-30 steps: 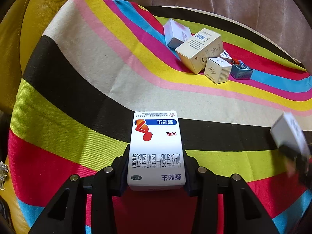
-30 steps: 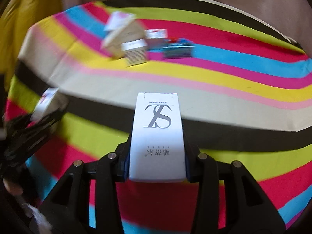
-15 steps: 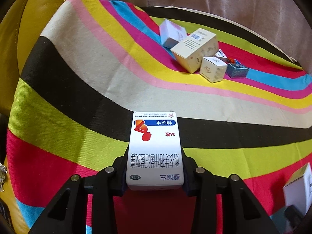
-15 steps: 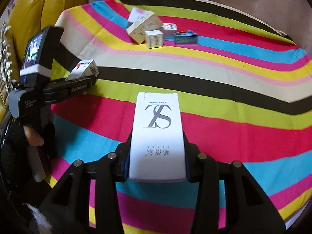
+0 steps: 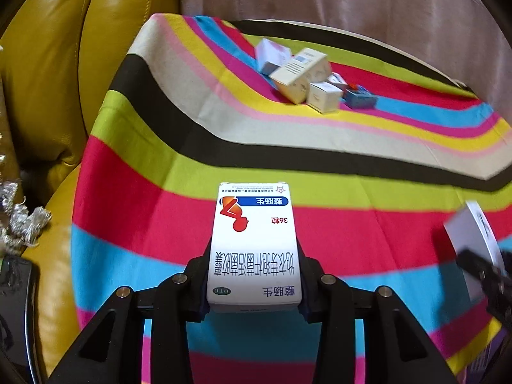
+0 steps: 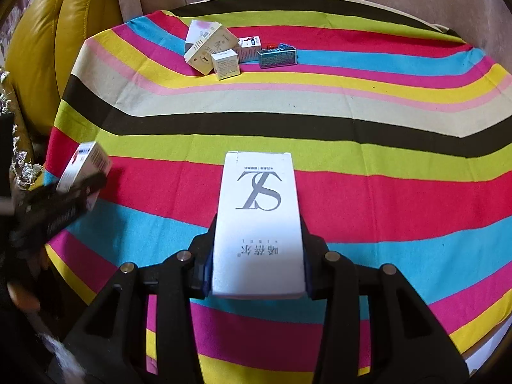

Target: Organize rigid objects

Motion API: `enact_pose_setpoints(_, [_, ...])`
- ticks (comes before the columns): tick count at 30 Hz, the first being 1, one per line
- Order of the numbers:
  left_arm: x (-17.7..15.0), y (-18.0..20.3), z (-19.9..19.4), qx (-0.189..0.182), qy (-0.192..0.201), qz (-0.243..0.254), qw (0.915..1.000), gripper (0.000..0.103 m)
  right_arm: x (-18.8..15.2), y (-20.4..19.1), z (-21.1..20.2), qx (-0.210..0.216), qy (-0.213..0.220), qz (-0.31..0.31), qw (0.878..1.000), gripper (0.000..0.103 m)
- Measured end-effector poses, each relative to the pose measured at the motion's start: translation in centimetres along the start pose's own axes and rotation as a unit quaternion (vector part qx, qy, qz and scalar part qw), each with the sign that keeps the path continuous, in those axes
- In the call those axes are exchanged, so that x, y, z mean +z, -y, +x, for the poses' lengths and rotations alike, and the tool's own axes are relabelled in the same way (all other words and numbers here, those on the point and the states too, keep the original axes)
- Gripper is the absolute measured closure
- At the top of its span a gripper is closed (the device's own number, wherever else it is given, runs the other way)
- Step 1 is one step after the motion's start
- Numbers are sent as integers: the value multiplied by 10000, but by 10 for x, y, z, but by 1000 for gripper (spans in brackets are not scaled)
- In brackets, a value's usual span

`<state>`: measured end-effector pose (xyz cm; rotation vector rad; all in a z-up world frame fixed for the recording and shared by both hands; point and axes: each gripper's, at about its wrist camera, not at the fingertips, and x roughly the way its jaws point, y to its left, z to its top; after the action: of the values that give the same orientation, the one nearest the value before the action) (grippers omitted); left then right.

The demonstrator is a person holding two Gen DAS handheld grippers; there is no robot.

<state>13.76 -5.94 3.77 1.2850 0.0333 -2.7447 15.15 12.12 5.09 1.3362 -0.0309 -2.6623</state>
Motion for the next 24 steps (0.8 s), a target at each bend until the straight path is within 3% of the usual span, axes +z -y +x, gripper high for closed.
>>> enact_pose_setpoints(12, [-23, 27, -24, -355, -70, 176, 9992, 61, -21, 26, -24, 82, -39, 202, 9998, 58])
enact_pose_setpoints(24, [-34, 69, -55, -605, 83, 760, 9952, 61, -40, 54, -74, 101, 95, 505, 9986, 58])
